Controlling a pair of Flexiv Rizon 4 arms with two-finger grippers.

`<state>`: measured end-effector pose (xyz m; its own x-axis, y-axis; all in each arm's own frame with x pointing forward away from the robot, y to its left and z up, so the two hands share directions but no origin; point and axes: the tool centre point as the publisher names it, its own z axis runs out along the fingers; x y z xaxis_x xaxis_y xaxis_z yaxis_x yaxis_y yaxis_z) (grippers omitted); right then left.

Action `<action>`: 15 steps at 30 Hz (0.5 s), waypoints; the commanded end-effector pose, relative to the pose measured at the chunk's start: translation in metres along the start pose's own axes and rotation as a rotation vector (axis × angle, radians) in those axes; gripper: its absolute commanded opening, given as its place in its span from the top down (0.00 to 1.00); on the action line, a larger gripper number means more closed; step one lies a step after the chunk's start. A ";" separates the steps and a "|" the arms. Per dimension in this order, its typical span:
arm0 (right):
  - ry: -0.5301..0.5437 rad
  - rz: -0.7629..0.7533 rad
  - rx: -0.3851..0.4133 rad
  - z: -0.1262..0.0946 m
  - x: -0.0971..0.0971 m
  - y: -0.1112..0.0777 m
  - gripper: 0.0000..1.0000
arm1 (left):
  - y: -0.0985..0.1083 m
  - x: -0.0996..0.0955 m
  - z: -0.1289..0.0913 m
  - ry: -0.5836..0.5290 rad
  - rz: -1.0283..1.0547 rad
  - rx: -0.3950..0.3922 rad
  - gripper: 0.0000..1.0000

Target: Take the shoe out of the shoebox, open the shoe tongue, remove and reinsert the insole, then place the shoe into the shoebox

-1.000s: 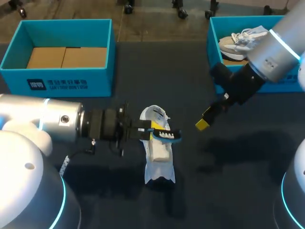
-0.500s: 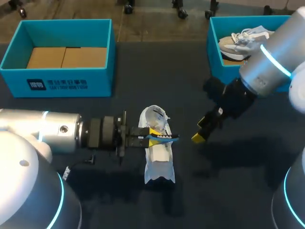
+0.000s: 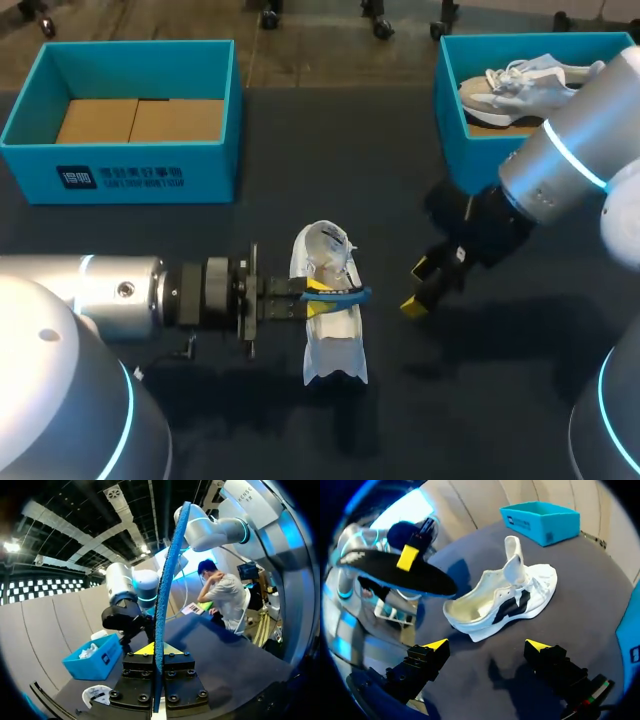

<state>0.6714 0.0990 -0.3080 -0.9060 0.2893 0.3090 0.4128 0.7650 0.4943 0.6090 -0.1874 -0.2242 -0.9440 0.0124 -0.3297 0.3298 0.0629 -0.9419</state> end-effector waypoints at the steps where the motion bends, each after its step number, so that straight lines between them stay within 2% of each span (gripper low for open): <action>1: -0.046 -0.100 0.068 0.020 0.004 0.005 0.00 | 0.004 0.001 0.004 0.017 0.000 -0.025 1.00; 9: -0.035 -0.128 0.052 0.022 0.003 0.002 0.00 | 0.004 0.001 0.004 0.017 0.000 -0.025 1.00; 12: -0.066 -0.180 0.137 0.025 0.002 0.015 0.00 | 0.009 0.002 0.005 0.026 -0.001 -0.022 1.00; 15: -0.078 -0.219 0.151 0.029 0.002 0.017 0.00 | 0.012 0.003 0.004 0.029 -0.002 -0.008 1.00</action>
<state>0.6693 0.1137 -0.3249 -0.9794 0.1451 0.1401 0.1941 0.8671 0.4588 0.6079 -0.1898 -0.2316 -0.9451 0.0394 -0.3244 0.3266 0.0800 -0.9418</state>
